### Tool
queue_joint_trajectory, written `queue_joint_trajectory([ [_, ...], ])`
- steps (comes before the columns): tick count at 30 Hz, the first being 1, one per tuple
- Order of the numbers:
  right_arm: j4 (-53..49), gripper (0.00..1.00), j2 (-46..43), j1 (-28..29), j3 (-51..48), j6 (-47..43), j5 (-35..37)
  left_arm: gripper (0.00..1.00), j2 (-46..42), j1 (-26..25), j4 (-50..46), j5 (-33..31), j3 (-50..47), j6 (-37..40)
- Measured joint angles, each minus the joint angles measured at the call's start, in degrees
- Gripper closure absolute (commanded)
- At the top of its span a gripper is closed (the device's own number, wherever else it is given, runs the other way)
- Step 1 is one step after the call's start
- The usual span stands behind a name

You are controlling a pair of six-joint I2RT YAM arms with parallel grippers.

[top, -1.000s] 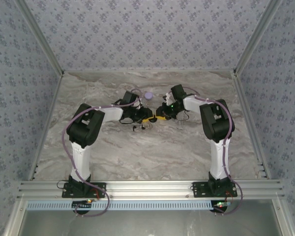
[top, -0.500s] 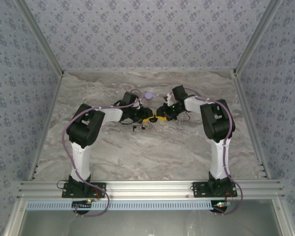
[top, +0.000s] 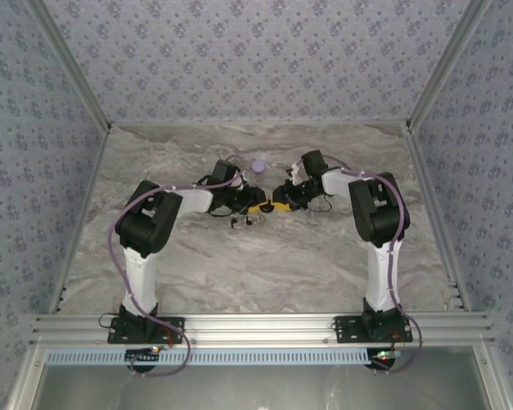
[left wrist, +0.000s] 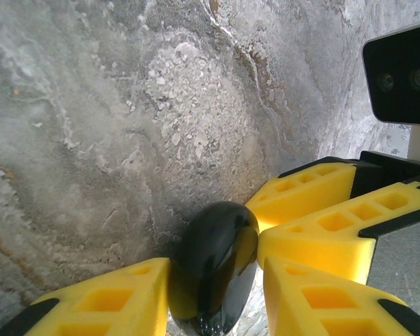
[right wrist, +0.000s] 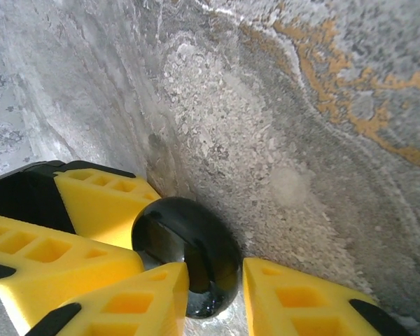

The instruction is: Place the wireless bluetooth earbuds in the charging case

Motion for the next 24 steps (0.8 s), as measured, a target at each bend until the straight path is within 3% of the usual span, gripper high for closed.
queue_joint_trajectory([
  [6, 0.6, 0.62, -0.3, 0.0, -0.4, 0.4, -0.9, 0.63, 0.0, -0.5, 1.5, -0.1, -0.3, -0.2],
  [17, 0.9, 0.71, -0.3, 0.1, -0.9, 1.2, -1.0, 0.68, 0.0, -0.9, 1.4, -0.4, -0.7, -0.2],
  [24, 1.5, 0.69, -1.1, -0.2, -1.9, 1.5, -0.8, 0.83, 0.0, -0.9, 2.0, -0.3, -1.1, -0.2],
])
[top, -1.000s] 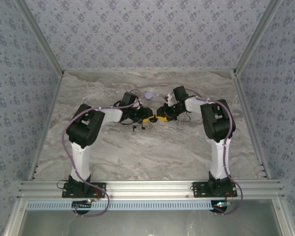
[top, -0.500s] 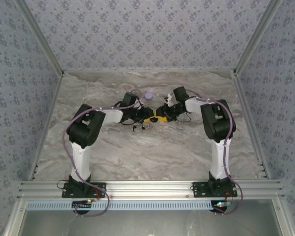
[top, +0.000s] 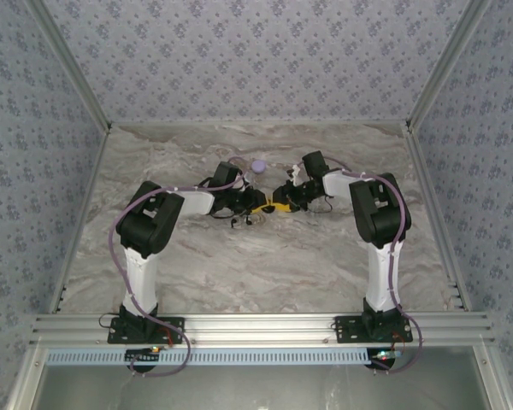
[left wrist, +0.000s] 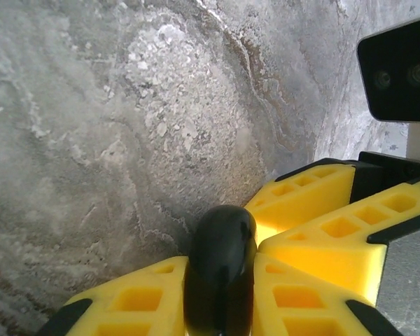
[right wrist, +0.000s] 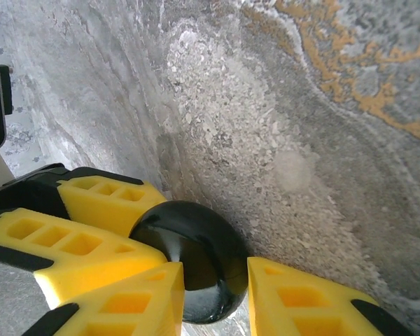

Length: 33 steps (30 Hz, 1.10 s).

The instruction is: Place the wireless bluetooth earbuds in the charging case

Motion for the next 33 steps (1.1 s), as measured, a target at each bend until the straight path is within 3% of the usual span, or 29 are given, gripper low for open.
queue_joint_trajectory([
  [9, 0.1, 0.61, -7.0, -0.8, -4.8, -0.1, 0.9, 0.84, -2.6, -0.5, -0.4, -1.1, -2.3, 1.1],
  [19, -2.9, 0.58, -21.9, -5.2, -9.5, -5.4, 2.2, 0.84, -16.0, 1.3, -0.5, -1.0, -4.6, 6.7],
  [27, -5.8, 0.52, -32.2, -6.1, -9.2, -12.0, -3.0, 0.84, -26.8, 1.5, -0.4, 4.2, -4.7, 15.4],
  [33, -6.3, 0.46, -36.1, -6.1, -8.0, -15.1, -9.4, 0.84, -29.7, 1.5, 0.7, 10.6, -5.6, 19.2],
])
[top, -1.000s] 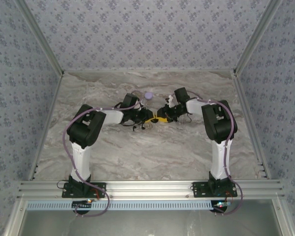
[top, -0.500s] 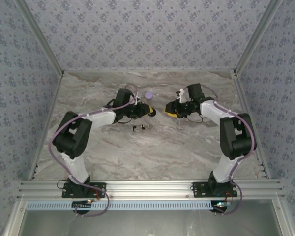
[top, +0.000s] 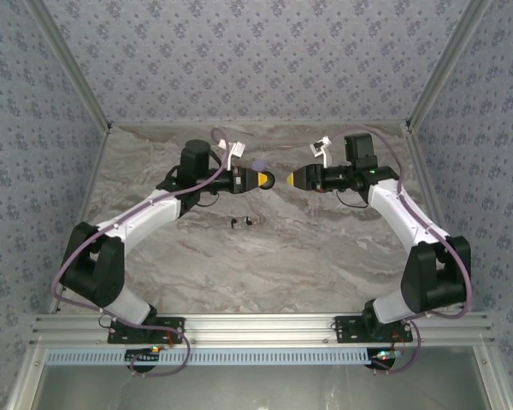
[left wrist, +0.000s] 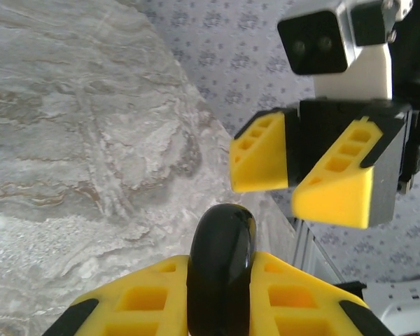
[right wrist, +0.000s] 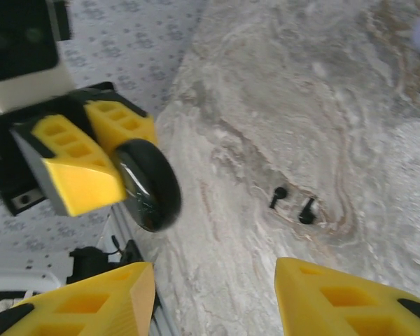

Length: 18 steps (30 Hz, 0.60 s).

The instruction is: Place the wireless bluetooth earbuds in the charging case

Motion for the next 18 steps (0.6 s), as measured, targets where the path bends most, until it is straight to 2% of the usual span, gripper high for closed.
queue_joint_trajectory([
  [7, -0.6, 0.41, -0.8, 2.0, 2.6, -1.7, -3.7, 0.84, -1.4, 0.0, 2.0, 3.8, -2.0, 1.0],
  [18, -1.5, 0.39, -0.4, 4.7, 4.9, -3.2, -3.7, 0.84, -3.5, -0.8, 3.5, 6.1, -2.4, 1.5],
])
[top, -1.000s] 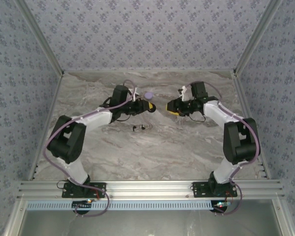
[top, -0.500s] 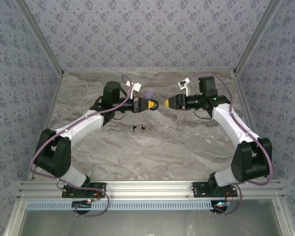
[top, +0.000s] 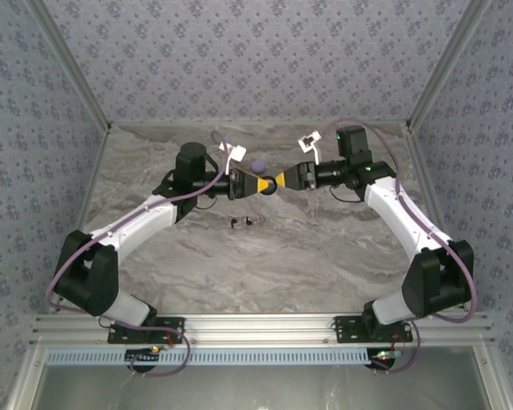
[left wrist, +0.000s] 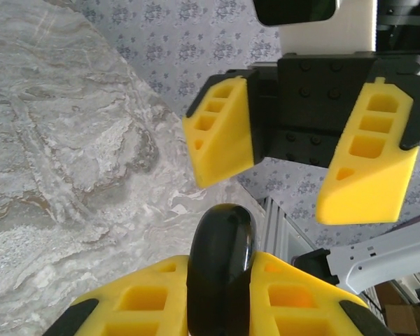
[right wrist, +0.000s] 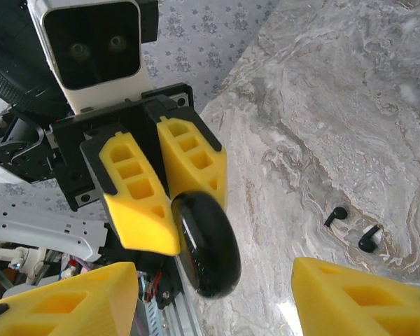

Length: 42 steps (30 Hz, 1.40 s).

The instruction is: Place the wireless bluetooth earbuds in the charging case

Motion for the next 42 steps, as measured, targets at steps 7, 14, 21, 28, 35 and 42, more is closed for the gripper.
queue_joint_trajectory([
  [7, -1.8, 0.48, 1.9, 2.2, 1.6, -2.2, -0.2, 0.85, -0.2, -0.4, 0.0, 0.2, 0.0, 0.4],
  [14, -3.3, 0.62, 2.3, 2.9, 1.8, -3.3, -1.1, 0.85, -0.2, -0.4, 0.0, 0.2, 0.0, 0.6],
  [21, -3.7, 0.78, 2.4, 2.7, 1.8, -4.0, -1.1, 0.83, -0.3, -0.4, -0.1, 0.6, 0.0, 0.8],
  [28, -3.4, 0.8, 2.4, 2.7, 1.9, -3.1, -1.1, 0.46, -1.4, -0.8, -0.5, -0.3, -0.1, 1.2],
  [35, -2.5, 0.79, 1.2, 2.7, 2.5, -1.1, -1.5, 0.4, -5.4, -0.9, -1.6, -1.3, -0.2, 1.3],
  [42, -0.2, 0.79, -1.1, 3.1, 2.6, 1.2, -1.6, 0.38, -8.2, -2.0, -1.8, -2.8, -2.3, 1.3],
])
